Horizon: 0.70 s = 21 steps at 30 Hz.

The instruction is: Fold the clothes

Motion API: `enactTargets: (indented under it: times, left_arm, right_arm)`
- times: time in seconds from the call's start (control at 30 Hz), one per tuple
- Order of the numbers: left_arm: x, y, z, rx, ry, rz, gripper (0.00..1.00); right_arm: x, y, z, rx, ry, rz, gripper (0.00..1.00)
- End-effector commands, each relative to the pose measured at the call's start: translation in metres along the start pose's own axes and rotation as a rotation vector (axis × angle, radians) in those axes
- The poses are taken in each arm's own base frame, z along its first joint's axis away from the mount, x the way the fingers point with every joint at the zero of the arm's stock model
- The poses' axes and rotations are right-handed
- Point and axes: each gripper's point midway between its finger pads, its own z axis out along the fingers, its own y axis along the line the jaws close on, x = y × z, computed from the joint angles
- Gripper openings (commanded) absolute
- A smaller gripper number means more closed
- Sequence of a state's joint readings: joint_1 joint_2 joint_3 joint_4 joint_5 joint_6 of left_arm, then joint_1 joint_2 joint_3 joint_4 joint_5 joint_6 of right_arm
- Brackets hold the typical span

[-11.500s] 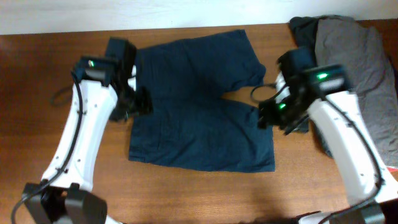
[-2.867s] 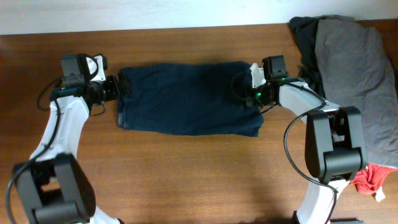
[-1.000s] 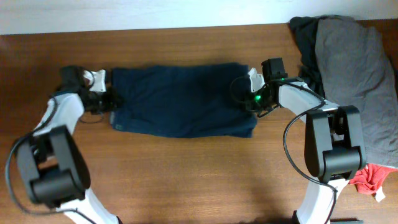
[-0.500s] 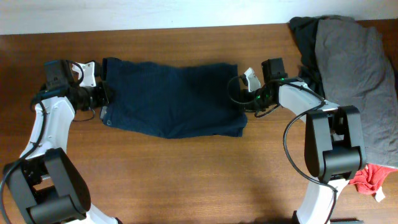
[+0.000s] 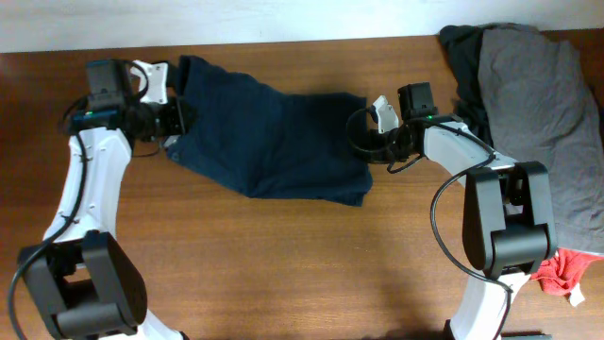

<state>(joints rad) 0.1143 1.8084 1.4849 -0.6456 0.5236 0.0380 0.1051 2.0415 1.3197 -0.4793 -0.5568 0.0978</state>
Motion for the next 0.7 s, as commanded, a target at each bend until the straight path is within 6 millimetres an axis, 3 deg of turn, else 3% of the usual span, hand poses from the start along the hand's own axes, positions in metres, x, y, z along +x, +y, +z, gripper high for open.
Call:
enactTargets:
  times: [0.0, 0.33, 0.57, 0.67]
  left_arm:
    - [-0.013, -0.022, -0.004, 0.029, -0.028, 0.047, 0.01]
    - [-0.02, -0.058, 0.004, 0.074, -0.033, 0.094, 0.0]
    - [-0.042, -0.048, -0.019, -0.047, -0.061, 0.073, 0.01]
    - [-0.053, -0.062, -0.027, -0.048, -0.075, 0.097, 0.01]
  right_arm:
    - [-0.002, 0.002, 0.009, 0.022, 0.001, -0.025, 0.04]
    - [0.016, -0.029, 0.037, 0.109, 0.056, 0.081, 0.04]
    - [0.023, -0.034, 0.043, 0.12, 0.08, 0.095, 0.04]
    - [0.022, -0.034, 0.043, 0.118, 0.077, 0.093, 0.04]
